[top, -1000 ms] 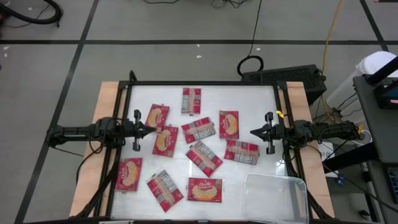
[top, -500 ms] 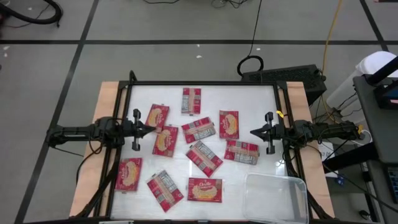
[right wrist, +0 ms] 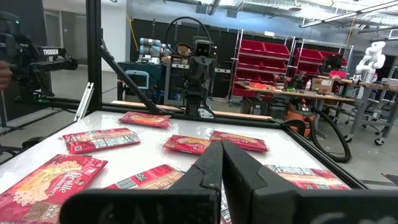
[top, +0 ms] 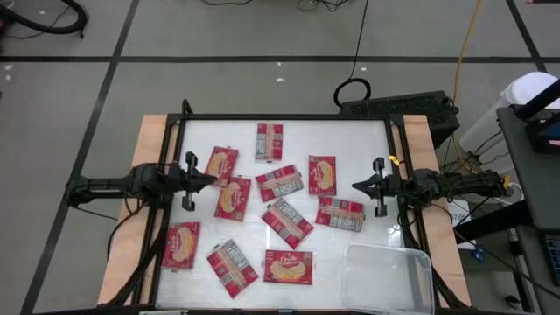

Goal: Sort popcorn bags into baskets
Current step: Put the red popcorn pack into the transparent bin

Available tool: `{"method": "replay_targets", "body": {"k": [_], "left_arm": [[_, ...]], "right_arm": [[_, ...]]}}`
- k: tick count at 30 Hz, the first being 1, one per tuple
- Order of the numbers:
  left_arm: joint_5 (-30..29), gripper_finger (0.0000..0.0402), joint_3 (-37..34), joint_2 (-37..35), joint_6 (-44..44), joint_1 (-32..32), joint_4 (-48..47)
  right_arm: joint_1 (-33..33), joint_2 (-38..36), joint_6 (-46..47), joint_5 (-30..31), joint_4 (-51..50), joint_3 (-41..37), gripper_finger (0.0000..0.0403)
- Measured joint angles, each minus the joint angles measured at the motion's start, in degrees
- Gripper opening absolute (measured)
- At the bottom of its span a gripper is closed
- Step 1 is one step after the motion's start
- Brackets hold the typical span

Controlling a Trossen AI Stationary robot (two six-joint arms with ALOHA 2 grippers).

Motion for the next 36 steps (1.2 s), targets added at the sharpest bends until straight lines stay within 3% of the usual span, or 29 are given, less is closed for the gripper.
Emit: {"method": "replay_targets", "body": {"k": [5, 12, 18, 27, 36], "left_arm": [[1.0, 0.0006, 5.3, 0.0, -5.5, 0.0, -2.8], [2.7, 0.0006, 18.1, 0.0, -4.8, 0.0, -8.0], [0.4, 0.0006, 30.7, 2.0, -4.0, 0.0, -14.7], [-0.8, 0.0006, 48.5, 14.3, -2.5, 0.0, -23.7], [-1.5, 0.0006, 68.9, 31.0, -2.3, 0.0, -48.0]], "right_arm": [[0.0, 0.0, 1.1, 0.0, 0.0, 0.0, 0.0], [0.0, 0.0, 4.5, 0.0, -0.1, 0.0, 0.0], [0.0, 0.0, 4.6, 0.0, -0.3, 0.0, 0.0], [0.0, 0.4, 11.4, 0.0, -1.1, 0.0, 0.0], [0.0, 4.4, 16.1, 0.0, -1.2, 0.0, 0.0]]}}
